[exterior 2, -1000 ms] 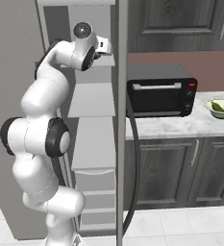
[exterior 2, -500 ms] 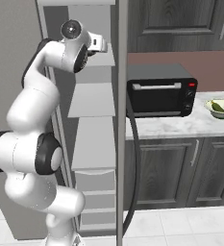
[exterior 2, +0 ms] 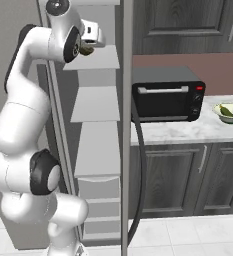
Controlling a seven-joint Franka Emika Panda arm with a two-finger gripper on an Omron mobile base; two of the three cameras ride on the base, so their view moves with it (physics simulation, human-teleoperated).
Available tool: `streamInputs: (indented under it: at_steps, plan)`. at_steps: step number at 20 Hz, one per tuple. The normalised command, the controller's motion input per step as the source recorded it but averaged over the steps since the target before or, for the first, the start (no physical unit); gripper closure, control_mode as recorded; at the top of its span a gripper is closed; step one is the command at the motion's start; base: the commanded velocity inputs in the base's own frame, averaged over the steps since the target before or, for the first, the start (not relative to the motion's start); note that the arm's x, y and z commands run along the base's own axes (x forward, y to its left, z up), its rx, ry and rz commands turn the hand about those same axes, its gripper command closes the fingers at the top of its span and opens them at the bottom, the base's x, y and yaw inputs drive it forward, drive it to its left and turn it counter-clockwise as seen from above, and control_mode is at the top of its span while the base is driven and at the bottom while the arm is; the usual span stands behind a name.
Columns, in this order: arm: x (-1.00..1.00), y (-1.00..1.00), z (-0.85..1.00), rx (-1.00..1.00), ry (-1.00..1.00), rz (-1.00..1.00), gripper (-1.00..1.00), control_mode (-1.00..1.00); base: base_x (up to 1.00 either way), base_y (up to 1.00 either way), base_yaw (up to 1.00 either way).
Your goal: Take the kiwi, cucumber, and lemon wedge from the freezer and place them in the bowl on the counter.
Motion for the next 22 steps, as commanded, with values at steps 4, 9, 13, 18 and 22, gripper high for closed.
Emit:
streamInputs:
  at_steps: [4,9,13,18,22]
  plan:
    - [-0.97,0.05,0.0,-0.03,-0.14,0.02,1.0,-1.0,0.0,0.0,0.0]
    - [-1.0,0.01,0.0,-0.03,-0.12,0.03,1.0,-1.0,0.0,0.0,0.0]
    - [-0.92,0.04,-0.02,-0.05,0.03,0.05,1.0,-1.0,0.0,0.0,0.0]
    - [-0.68,0.01,-0.08,-0.05,0.12,0.04,1.0,-1.0,0.0,0.0,0.0]
    - [-0.49,0.0,-0.1,-0.01,0.12,0.03,1.0,-1.0,0.0,0.0,0.0]
